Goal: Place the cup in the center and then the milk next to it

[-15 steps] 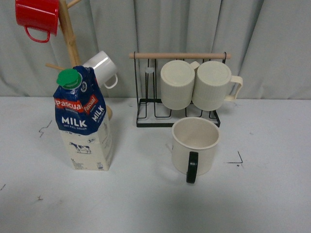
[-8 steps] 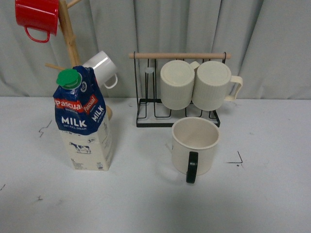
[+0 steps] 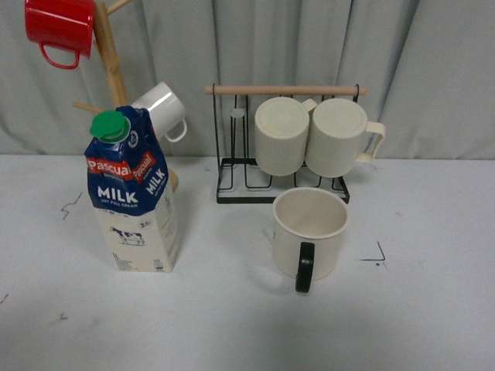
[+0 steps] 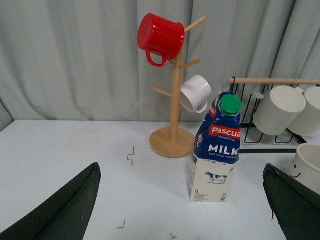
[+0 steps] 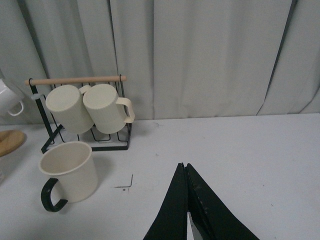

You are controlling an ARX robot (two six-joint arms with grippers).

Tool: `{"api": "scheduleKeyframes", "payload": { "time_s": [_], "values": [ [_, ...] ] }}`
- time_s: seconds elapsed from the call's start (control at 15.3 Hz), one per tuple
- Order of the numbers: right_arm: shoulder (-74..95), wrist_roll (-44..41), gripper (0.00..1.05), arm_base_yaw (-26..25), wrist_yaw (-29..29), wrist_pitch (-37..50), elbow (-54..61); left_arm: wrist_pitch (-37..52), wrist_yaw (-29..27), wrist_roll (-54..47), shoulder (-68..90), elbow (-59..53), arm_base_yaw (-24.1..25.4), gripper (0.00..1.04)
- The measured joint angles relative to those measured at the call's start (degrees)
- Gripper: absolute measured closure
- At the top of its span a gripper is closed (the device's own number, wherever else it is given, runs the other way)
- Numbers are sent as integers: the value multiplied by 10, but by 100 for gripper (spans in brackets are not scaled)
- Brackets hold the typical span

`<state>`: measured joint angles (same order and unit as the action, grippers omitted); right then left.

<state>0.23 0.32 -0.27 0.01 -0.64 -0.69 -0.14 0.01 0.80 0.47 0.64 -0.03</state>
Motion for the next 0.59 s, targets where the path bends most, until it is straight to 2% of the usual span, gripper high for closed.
{"api": "scheduleKeyframes", "payload": {
  "time_s": [0.07,0.13,0.26,0.33,0.39,0.46,0.59],
  "values": [
    [0,0,103,0,0,4,0,-1,0,0,0,0,0,7],
    [0,0,96,0,0,4,0,-1,0,0,0,0,0,7],
    [0,0,70,0,0,4,0,0,0,0,0,0,0,7],
    [0,0,58,0,0,4,0,-103,-34,45,48,37,-7,7],
    [0,0,47,0,0,5,0,-122,-35,102,153,83,9,7],
    [0,-1,34,0,0,5,0,-64,-26,143,240,123,31,7],
    [0,-1,10,0,0,5,0,68,-17,153,375,184,12,7]
  ]
}}
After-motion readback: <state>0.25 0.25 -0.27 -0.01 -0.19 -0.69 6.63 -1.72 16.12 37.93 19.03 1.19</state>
